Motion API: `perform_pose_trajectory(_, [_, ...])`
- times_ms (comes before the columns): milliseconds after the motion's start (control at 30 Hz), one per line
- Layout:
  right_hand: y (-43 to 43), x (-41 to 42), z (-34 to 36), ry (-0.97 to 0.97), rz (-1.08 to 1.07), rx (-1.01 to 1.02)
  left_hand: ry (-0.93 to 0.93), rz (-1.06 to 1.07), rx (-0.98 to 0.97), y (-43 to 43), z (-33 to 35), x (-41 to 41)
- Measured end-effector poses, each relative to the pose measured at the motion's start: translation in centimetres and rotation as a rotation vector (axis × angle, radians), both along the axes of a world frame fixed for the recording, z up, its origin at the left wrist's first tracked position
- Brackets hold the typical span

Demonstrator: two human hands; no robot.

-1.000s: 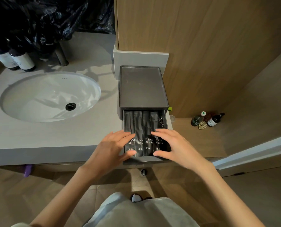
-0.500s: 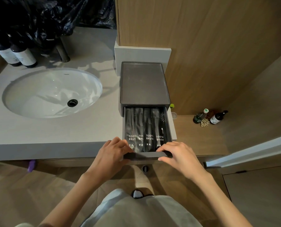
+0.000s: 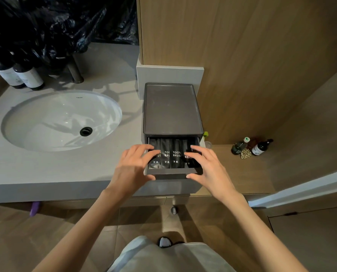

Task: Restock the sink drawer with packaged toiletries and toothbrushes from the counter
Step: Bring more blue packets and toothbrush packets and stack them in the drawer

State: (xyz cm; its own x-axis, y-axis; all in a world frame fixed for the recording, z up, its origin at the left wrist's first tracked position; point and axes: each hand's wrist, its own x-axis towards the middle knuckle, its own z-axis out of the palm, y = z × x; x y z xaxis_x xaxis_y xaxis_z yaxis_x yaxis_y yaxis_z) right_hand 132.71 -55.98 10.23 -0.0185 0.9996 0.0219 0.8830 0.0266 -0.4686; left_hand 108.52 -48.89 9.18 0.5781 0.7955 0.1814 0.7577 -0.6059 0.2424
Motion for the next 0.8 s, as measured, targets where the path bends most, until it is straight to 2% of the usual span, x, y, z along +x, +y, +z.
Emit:
perform_pose_trajectory(233, [4.4, 1.0, 0.1, -0.112, 0.019, -0.104, 0.102, 0.042, -0.140, 4.1, 0.8, 1.1])
perform_pose_trajectory(400, [7.7, 1.4, 1.1, -0.336, 0.093, -0.210, 0.186, -0.044, -0.205, 6.7, 0.6, 1.4])
perform_pose_trajectory(567, [8.8, 0.8, 2.4, -0.503, 0.091, -0.233, 0.144, -0.070, -0.122, 8.3, -0.2, 1.9])
perform_pose_trajectory(667, [9.0, 1.0, 2.1, -0.527, 0.067, -0.160, 0.097, -0.050, -0.076, 8.7, -0.8, 2.1])
perform_pose_trajectory(800, [9.5, 1.1, 1.9, -0.573, 0.060, -0.162, 0.082, -0.057, -0.030, 8.8, -1.3, 2.1])
